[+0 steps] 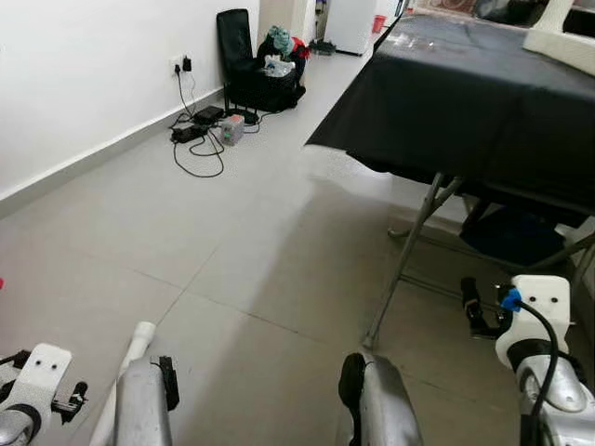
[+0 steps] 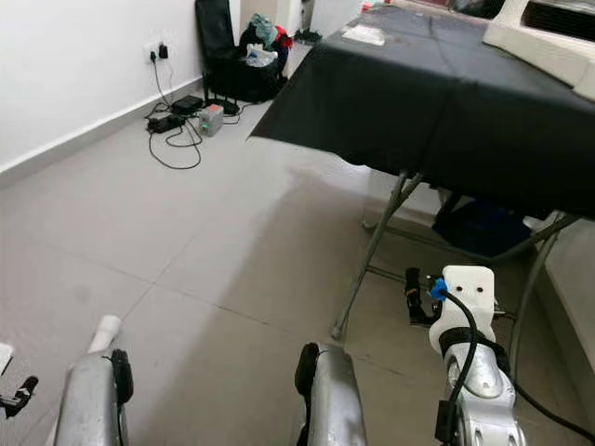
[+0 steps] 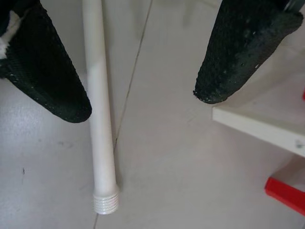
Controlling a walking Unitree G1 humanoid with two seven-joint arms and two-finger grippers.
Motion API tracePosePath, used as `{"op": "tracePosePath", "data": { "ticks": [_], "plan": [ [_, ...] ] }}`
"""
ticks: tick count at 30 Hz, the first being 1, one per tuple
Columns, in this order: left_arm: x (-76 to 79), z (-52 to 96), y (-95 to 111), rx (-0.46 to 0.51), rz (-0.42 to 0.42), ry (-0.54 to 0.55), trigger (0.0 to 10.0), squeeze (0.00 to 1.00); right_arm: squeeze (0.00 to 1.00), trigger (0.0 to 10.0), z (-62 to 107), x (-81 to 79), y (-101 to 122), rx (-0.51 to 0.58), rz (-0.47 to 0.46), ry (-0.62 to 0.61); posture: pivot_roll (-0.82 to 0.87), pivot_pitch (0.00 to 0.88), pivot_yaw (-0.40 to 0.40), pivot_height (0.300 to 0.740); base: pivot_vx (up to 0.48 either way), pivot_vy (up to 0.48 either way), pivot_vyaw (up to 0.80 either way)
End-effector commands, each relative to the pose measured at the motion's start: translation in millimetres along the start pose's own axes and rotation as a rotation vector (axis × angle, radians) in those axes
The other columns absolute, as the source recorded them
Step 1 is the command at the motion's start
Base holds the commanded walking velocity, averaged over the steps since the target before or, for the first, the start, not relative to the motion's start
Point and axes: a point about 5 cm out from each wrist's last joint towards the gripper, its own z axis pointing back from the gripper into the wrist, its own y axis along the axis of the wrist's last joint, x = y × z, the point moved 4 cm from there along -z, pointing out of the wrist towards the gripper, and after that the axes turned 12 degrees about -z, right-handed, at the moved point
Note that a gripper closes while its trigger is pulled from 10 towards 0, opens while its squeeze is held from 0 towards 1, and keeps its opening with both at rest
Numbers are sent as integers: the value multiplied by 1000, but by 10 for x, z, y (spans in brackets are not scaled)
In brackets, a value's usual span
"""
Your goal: Building children table
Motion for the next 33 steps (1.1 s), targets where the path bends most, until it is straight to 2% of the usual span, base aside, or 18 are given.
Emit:
{"op": "tracePosePath", "data": {
  "ticks": [1, 3, 7, 9, 12, 21, 27, 33],
  "plan": [
    [-10, -5, -1, 1, -26, -12, 10000, 0, 0, 10000, 17, 37, 27, 1, 10, -7, -7, 0, -132, 300, 0, 0, 0],
    [30, -72, 90, 27, -51, -39, 10000, 0, 0, 10000, 72, 89, 49, -7, 26, -10, -43, 0, -138, 300, 0, 0, 0],
    [73, -99, 94, 30, -61, -58, 10000, 0, 0, 10000, 109, 122, 56, -14, 37, -13, -57, 0, -140, 300, 0, 0, 0],
    [231, -125, 20, 12, -81, -116, 10000, 0, 0, 10000, 201, 201, 90, -36, 67, -17, -120, 0, -156, 300, 0, 0, 0],
    [373, -127, -81, -8, -82, -172, 10000, 0, 0, 10000, 274, 282, 146, -53, 96, -21, -144, 0, -168, 300, 0, 0, 0],
    [439, -117, -191, -37, -94, -204, 10000, 0, 0, 10000, 342, 362, 237, -73, 135, -14, -199, 33, -201, 300, 0, 0, 0],
    [481, -109, -392, -90, -101, -207, 10000, 0, 0, 10000, 423, 426, 358, -97, 178, 4, -253, 88, -236, 300, 0, 0, 0],
    [533, -41, -618, -145, -105, -218, 10000, 0, 0, 10000, 437, 394, 398, -116, 191, 27, -262, 114, -248, 300, 0, 0, 0]
  ]
}}
